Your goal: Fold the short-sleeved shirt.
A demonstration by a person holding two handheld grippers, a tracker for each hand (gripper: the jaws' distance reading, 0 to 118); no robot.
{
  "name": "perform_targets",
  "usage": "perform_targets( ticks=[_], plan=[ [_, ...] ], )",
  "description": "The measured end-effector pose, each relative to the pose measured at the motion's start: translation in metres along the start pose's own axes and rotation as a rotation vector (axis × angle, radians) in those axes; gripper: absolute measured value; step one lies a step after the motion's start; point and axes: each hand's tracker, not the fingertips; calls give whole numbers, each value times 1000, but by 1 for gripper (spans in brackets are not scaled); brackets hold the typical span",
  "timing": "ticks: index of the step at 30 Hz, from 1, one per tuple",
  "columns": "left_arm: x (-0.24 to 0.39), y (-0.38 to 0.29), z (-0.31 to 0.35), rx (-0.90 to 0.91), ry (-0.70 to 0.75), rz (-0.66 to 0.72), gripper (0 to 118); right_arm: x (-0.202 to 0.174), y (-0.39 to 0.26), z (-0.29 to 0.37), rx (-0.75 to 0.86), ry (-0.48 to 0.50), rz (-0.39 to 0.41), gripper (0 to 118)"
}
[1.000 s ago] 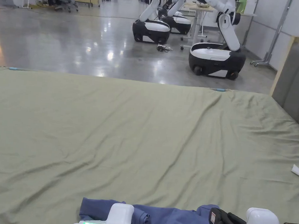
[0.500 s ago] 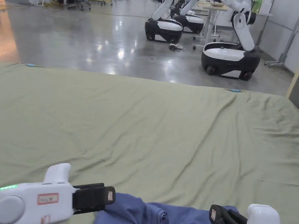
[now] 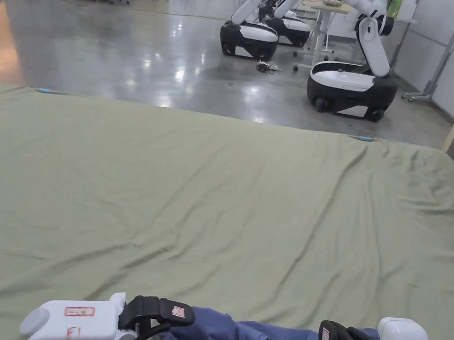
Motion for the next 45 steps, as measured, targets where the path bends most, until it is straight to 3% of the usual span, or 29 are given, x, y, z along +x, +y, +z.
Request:
perform_targets(
  ticks=[4, 5, 6, 7, 8, 9, 13, 21, 25, 30, 34, 37, 43, 45],
  plan=[
    [19, 0, -12, -80, 104, -106, 93, 1, 6, -4, 7, 0, -14, 5],
    [24, 0, -13, -86, 163, -141, 77, 2, 8, -6, 9, 2, -17, 5],
    [26, 4, -11, -83, 249, -165, 32, 2, 9, -7, 9, 4, -21, 5],
    [25, 5, -12, -77, 347, -192, 16, 1, 10, -9, 10, 5, -25, 5],
    [24, 5, -11, -72, 380, -176, 16, 1, 11, -9, 12, 7, -27, 5],
    [26, 4, -9, -83, 315, -188, 16, 1, 11, -9, 14, 9, -30, 5],
    [36, 24, 17, -44, 389, -245, 14, 1, 11, -5, 27, 21, -40, 5],
    [67, 31, 140, 282, 604, -263, 12, 9, 9, 10, 54, 39, -58, 5],
    [92, 2, 140, 340, 631, -250, 12, 11, 9, 17, 70, 49, -59, 5],
    [150, -59, 76, 423, 599, -418, 12, 15, 8, 25, 89, 41, -45, 5],
    [155, -83, 10, 463, 511, -407, 12, 19, 5, 33, 99, 11, -26, 5],
    [147, -95, -57, 378, 446, -350, 12, 26, 0, 39, 100, -17, -16, 5],
    [105, -93, -157, 337, 713, -442, 12, 43, -11, 50, 93, -58, -40, 5],
    [96, -91, -166, 309, 724, -454, 15, 46, -12, 51, 89, -63, -37, 5]
  ],
)
